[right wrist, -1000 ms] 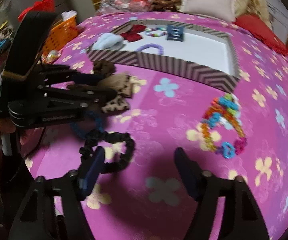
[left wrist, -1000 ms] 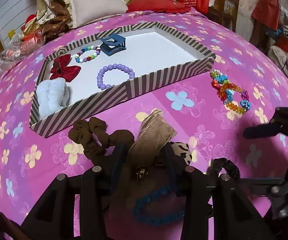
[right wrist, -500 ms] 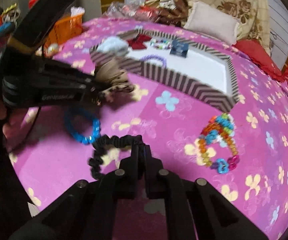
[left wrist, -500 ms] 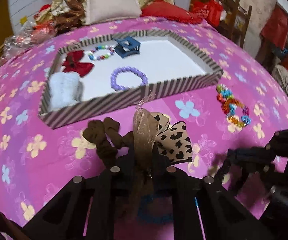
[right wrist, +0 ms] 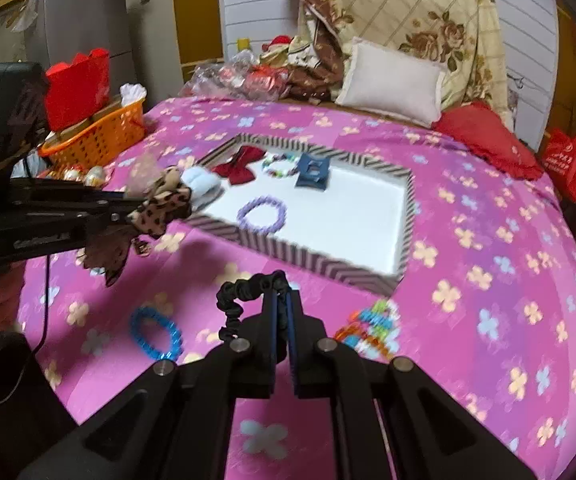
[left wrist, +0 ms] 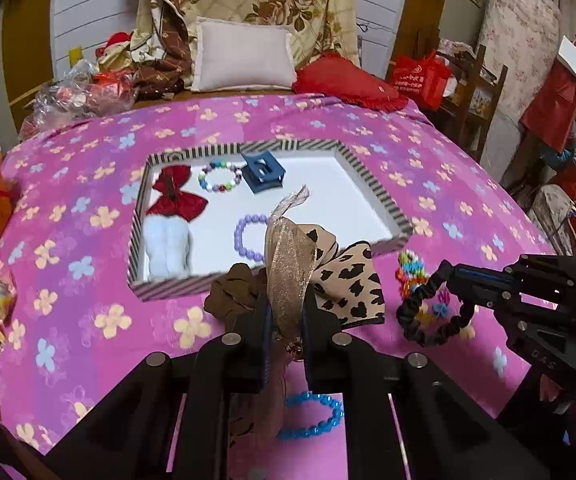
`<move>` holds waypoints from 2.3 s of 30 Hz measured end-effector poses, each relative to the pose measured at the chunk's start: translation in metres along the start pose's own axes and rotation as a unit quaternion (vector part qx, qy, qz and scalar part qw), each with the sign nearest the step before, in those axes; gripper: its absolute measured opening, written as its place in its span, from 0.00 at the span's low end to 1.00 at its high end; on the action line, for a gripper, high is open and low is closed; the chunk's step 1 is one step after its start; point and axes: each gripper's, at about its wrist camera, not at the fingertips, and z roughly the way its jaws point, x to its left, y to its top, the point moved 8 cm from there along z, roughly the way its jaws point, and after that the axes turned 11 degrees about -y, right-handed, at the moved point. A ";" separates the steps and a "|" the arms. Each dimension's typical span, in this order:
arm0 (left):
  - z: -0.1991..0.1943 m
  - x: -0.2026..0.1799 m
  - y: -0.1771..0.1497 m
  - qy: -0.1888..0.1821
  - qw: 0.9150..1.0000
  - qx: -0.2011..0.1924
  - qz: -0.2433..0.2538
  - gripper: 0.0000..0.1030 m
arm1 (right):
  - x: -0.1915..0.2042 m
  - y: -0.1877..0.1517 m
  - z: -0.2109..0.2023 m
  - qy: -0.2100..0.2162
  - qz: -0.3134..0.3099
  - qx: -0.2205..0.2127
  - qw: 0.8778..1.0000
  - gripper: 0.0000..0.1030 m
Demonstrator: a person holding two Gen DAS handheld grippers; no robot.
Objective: Organize jewelry
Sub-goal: 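Carry the bow with the left gripper while the right gripper carries the black scrunchie into the tray, then open both grippers to release the bow and black scrunchie, then withdraw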
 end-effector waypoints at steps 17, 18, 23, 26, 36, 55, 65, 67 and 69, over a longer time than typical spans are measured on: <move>0.052 -0.016 0.043 0.002 1.000 0.004 -0.020 0.01 | -0.061 0.062 0.050 -0.029 0.037 -0.005 0.999 0.04; 0.055 -0.016 0.045 0.000 1.000 0.004 -0.024 0.01 | -0.064 0.065 0.056 -0.029 0.038 -0.003 0.999 0.04; 0.077 -0.011 0.052 -0.011 0.999 0.010 -0.052 0.01 | -0.077 0.079 0.086 -0.030 0.043 0.006 0.999 0.04; 0.091 -0.010 0.056 -0.009 0.998 0.015 -0.064 0.01 | -0.083 0.085 0.107 -0.026 0.051 0.019 0.998 0.04; 0.125 0.003 0.064 -0.003 0.995 0.029 -0.099 0.01 | -0.093 0.109 0.175 -0.015 0.044 0.046 0.998 0.04; 0.188 0.027 0.067 0.013 0.986 0.054 -0.157 0.03 | -0.102 0.127 0.279 -0.031 0.036 0.125 0.991 0.38; 0.178 0.026 0.064 0.021 0.987 0.047 -0.152 0.20 | -0.120 0.126 0.253 -0.004 0.088 0.105 0.991 0.50; 0.169 0.022 0.064 0.026 0.988 0.044 -0.146 0.22 | -0.122 0.124 0.242 -0.005 0.089 0.098 0.991 0.50; 0.158 0.018 0.063 0.032 0.989 0.036 -0.137 0.23 | -0.124 0.122 0.228 -0.003 0.094 0.091 0.991 0.50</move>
